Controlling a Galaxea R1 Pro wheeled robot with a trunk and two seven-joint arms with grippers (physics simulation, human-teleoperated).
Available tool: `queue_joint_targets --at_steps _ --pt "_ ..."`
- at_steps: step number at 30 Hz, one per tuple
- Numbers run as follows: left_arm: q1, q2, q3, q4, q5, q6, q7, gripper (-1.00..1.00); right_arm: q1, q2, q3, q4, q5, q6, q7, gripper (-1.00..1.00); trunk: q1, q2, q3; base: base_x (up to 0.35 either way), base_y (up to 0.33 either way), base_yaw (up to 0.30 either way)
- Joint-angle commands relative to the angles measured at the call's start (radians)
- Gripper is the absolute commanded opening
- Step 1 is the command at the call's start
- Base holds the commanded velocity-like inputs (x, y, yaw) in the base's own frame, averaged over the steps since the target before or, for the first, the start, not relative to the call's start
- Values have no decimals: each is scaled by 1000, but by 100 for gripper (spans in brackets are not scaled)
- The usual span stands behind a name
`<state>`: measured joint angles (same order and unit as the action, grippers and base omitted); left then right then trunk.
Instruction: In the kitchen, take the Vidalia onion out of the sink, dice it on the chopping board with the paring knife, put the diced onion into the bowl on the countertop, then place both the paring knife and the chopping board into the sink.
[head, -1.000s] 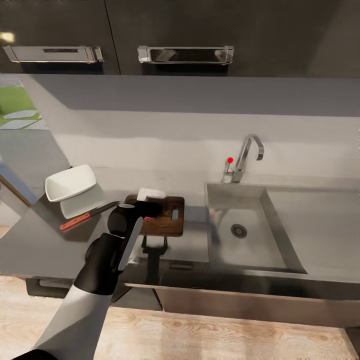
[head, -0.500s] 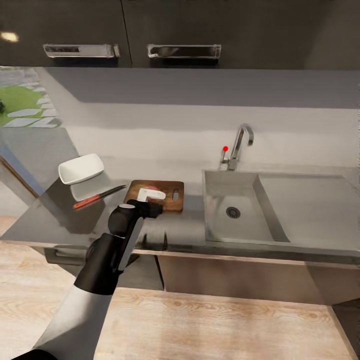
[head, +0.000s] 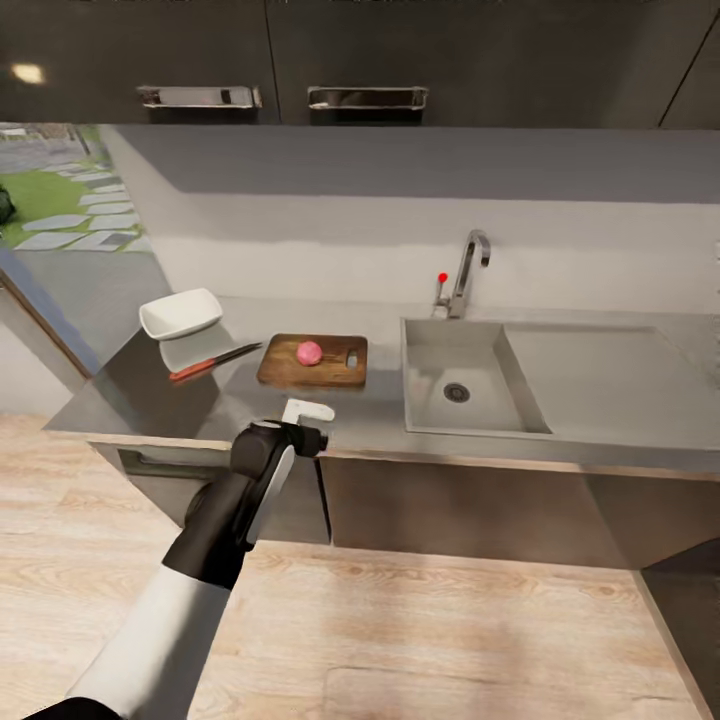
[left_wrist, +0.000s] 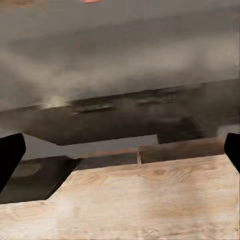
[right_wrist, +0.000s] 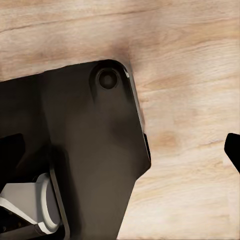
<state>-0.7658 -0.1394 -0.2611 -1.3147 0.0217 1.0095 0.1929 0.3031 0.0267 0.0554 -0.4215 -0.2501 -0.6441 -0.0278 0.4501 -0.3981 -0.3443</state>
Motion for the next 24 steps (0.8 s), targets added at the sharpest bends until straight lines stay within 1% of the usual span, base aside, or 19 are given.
queue_joint_targets --at_steps 1,4,5,7,11,14,18,19,20,23,24 --pt "-1 0 -1 21 10 4 4 100 1 -1 6 -2 -8 -2 -3 100 0 -2 -1 -334 0 0" --pt "-1 0 -1 55 33 2 4 100 1 -1 6 -2 -8 -2 -3 100 0 -2 -1 -334 0 0" --pt "-1 0 -1 95 57 0 3 100 1 -1 5 -2 -8 -2 -2 100 0 -2 -1 -334 0 0" --pt "-1 1 -1 112 63 0 3 100 1 -1 5 -2 -8 -2 -1 100 0 -2 -1 -326 0 0" --pt "0 1 -1 189 71 -8 -1 100 0 -2 4 -2 -8 -2 1 100 0 -2 -1 -171 0 0" --pt "0 5 -1 245 73 -55 -4 100 1 -2 4 -2 -8 -2 3 100 0 -2 -1 -43 0 0" --pt "0 12 -1 310 77 -154 -22 100 1 -3 4 -5 -8 -2 3 100 0 -2 -1 -13 0 0" --pt "1 27 0 322 79 -187 -32 100 0 -3 4 -9 -8 -2 3 100 0 -2 -1 -2 0 0" --pt "1 32 0 321 80 -190 -33 100 0 -3 4 -10 -8 -2 3 100 0 -2 -1 -2 0 0" --pt "3 64 0 285 109 -202 -54 100 0 -5 3 -16 -7 -2 2 100 0 -2 -1 0 0 0" --pt "3 69 0 280 115 -203 -58 100 0 -5 3 -17 -7 -2 2 100 0 -2 -1 0 0 0"
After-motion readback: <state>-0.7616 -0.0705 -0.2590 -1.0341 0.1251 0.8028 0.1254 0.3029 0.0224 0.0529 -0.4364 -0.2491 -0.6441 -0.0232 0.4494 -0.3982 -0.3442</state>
